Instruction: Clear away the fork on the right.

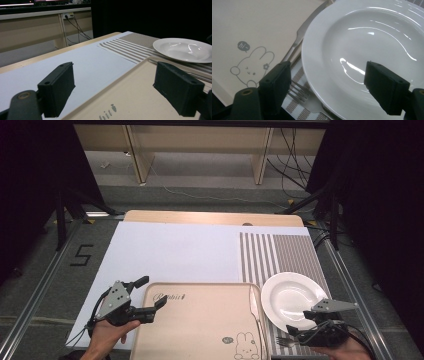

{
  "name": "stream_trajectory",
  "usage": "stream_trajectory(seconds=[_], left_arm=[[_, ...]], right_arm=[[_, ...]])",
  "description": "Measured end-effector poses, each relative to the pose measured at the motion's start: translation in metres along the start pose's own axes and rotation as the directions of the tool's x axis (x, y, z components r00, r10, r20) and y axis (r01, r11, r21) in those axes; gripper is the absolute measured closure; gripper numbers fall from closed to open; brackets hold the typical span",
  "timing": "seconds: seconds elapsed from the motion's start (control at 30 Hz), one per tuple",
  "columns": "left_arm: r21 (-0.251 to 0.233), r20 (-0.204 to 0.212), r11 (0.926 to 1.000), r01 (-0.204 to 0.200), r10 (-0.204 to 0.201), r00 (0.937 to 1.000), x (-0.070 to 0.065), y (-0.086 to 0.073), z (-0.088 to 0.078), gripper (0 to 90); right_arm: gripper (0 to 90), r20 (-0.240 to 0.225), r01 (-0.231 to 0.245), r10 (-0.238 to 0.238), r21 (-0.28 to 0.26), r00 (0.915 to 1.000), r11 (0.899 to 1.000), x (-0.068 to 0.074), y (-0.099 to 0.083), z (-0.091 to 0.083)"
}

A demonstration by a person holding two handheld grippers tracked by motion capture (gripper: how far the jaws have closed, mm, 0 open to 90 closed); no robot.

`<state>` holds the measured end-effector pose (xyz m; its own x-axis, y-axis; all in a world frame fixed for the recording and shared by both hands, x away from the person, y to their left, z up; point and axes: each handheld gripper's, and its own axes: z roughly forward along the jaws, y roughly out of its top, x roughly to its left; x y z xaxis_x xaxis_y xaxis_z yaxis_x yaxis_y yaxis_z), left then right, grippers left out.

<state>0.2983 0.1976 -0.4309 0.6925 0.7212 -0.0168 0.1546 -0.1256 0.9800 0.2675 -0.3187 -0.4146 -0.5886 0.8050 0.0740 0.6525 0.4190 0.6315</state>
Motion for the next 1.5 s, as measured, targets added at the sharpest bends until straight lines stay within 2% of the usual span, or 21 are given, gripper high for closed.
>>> stream_trajectory(seconds=[0.03,0.07,0.1,0.13,0.23,0.3,0.37,0.4,0.47,0.57,0.6,0.7,0.73,0.77,0.8,0.97,1.13,1.2,1.23,1.4,1.5], left_arm=[[0.002,0.000,1.0000,0.000,0.000,1.0000,0.000,0.000,0.000,15.8],[0.002,-0.001,1.0000,-0.001,0.001,1.0000,0.000,0.000,0.000,15.9],[0.001,-0.001,1.0000,-0.001,0.001,1.0000,0.000,0.000,0.000,15.9],[0.000,-0.001,1.0000,0.002,-0.002,1.0000,0.000,0.000,0.000,15.8],[-0.001,-0.003,1.0000,0.001,-0.001,1.0000,0.000,0.000,0.000,15.9],[0.000,-0.004,1.0000,0.001,-0.001,1.0000,0.000,0.000,0.000,15.8],[0.000,-0.004,1.0000,0.002,-0.002,1.0000,0.001,0.000,0.000,15.9],[0.000,-0.004,1.0000,0.003,-0.003,1.0000,0.001,0.000,0.000,15.9],[0.001,-0.003,1.0000,0.005,-0.005,1.0000,0.001,0.000,0.000,15.9],[0.001,-0.003,1.0000,0.006,-0.006,1.0000,0.001,0.000,0.000,15.9],[0.001,-0.002,1.0000,0.006,-0.006,1.0000,0.001,0.000,0.000,15.9],[-0.001,-0.003,1.0000,0.009,-0.009,1.0000,0.001,0.000,0.000,15.9],[-0.001,-0.004,1.0000,0.008,-0.008,1.0000,0.002,0.000,0.000,15.9],[-0.001,-0.006,1.0000,0.009,-0.009,0.9999,0.002,0.000,0.000,15.9],[0.000,-0.007,1.0000,0.008,-0.008,0.9999,0.002,0.000,0.000,15.9],[0.002,-0.005,1.0000,0.006,-0.006,1.0000,0.001,0.000,0.000,15.9],[0.000,-0.006,1.0000,0.007,-0.007,1.0000,0.002,0.000,0.000,15.9],[-0.001,-0.006,1.0000,0.007,-0.007,1.0000,0.001,0.000,0.000,15.9],[-0.002,-0.005,1.0000,0.006,-0.006,1.0000,0.001,0.000,0.000,15.9],[0.001,-0.003,1.0000,0.004,-0.004,1.0000,0.001,0.000,0.000,15.9],[0.001,-0.003,1.0000,0.001,-0.001,1.0000,0.001,0.000,0.000,15.9]], right_arm=[[22.9,0.017,0.013,-0.013,-0.018,0.9998,1.000,-0.003,-0.002,0.000],[23.0,0.024,-0.014,0.014,-0.006,0.9996,1.000,-0.003,-0.002,-0.003],[23.1,0.034,0.008,-0.008,-0.006,0.9994,1.000,-0.006,-0.004,-0.004],[23.1,0.020,-0.019,0.019,-0.010,0.9996,1.000,-0.006,-0.004,-0.005],[23.1,0.045,-0.026,0.026,-0.008,0.9987,1.000,-0.008,-0.008,-0.010],[23.1,0.058,-0.002,0.002,-0.003,0.9983,1.000,-0.012,-0.011,-0.014],[23.1,0.076,-0.020,0.020,0.008,0.9969,1.000,-0.012,-0.013,-0.017],[23.2,0.072,0.004,-0.006,0.028,0.9974,1.000,-0.015,-0.014,-0.018],[23.4,0.105,-0.052,0.047,0.046,0.9933,0.998,-0.013,-0.015,-0.020],[23.6,0.098,-0.043,0.037,0.061,0.9946,0.997,-0.018,-0.018,-0.021],[23.6,0.104,-0.080,0.072,0.074,0.9920,0.994,-0.016,-0.019,-0.021],[23.9,0.121,-0.051,0.042,0.071,0.9917,0.996,-0.020,-0.021,-0.020],[24.0,0.122,-0.062,0.050,0.103,0.9913,0.993,-0.020,-0.021,-0.022],[24.2,0.149,-0.139,0.119,0.127,0.9815,0.982,-0.016,-0.021,-0.024],[24.4,0.157,-0.146,0.125,0.132,0.9797,0.980,-0.016,-0.022,-0.025],[24.8,0.162,-0.146,0.120,0.158,0.9795,0.977,-0.023,-0.028,-0.028],[24.9,0.158,-0.158,0.126,0.211,0.9793,0.965,-0.027,-0.034,-0.023],[25.2,0.161,-0.136,0.101,0.227,0.9818,0.964,-0.029,-0.035,-0.023],[25.3,0.164,-0.155,0.120,0.220,0.9791,0.963,-0.027,-0.035,-0.023],[25.6,0.139,-0.120,0.086,0.259,0.9865,0.958,-0.031,-0.038,-0.021],[25.6,0.132,-0.146,0.117,0.236,0.9843,0.961,-0.031,-0.042,-0.014]])
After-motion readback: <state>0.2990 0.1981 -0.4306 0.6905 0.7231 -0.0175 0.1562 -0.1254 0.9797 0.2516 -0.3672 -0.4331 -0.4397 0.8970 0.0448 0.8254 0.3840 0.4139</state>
